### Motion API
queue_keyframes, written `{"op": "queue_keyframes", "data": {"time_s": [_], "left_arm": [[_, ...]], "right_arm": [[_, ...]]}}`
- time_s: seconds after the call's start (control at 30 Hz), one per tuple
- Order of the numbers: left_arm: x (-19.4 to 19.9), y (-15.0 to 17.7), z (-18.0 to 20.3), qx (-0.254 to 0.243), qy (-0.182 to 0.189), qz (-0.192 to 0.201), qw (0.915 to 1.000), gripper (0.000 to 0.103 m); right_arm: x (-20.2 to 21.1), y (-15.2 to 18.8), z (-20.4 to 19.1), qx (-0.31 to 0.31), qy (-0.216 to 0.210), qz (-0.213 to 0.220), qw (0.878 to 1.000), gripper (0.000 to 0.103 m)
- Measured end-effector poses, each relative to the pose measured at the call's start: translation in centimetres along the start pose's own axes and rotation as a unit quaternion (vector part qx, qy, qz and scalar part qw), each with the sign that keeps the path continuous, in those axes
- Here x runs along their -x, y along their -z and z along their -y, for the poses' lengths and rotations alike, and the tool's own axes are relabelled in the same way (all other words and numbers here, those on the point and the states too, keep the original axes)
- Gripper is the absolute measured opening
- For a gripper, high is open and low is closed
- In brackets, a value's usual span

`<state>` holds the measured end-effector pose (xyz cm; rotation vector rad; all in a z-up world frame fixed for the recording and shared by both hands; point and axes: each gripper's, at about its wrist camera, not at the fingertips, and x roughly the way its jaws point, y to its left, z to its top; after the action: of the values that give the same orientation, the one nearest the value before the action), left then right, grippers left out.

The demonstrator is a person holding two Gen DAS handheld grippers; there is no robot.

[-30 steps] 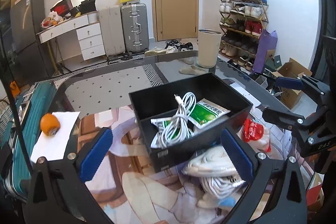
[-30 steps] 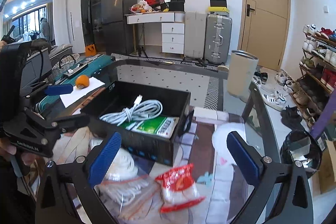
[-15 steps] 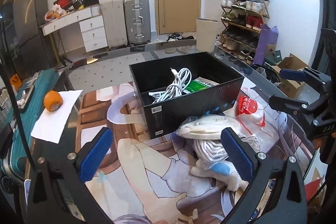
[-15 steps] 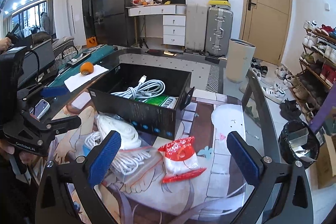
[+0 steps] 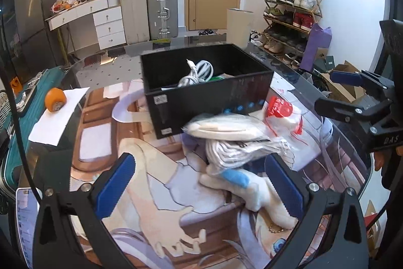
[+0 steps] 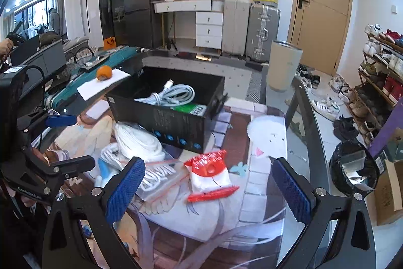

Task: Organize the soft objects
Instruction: 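Withdraw both tools from the box toward the remaining items, then grasp the red 'balloon glue' bag with the right gripper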

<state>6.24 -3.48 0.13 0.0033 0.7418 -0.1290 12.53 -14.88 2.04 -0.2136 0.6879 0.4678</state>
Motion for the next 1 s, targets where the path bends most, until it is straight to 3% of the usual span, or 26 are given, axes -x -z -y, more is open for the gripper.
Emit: {"op": "queue_keyframes", "data": {"time_s": [0.4,0.67,1.0], "left_arm": [[-1.2,0.9,1.8,-0.011,0.008,-0.028,0.9995,0.103],[-1.8,1.4,2.6,-0.02,0.027,-0.049,0.9983,0.103],[-2.8,2.1,2.4,-0.01,0.04,-0.072,0.9966,0.103]], "right_arm": [[-1.5,0.7,1.5,-0.015,0.009,-0.016,1.0,0.102],[-3.1,1.1,2.6,-0.03,0.04,-0.039,0.998,0.102],[-5.7,1.9,2.7,-0.042,0.026,-0.075,0.996,0.102]]}}
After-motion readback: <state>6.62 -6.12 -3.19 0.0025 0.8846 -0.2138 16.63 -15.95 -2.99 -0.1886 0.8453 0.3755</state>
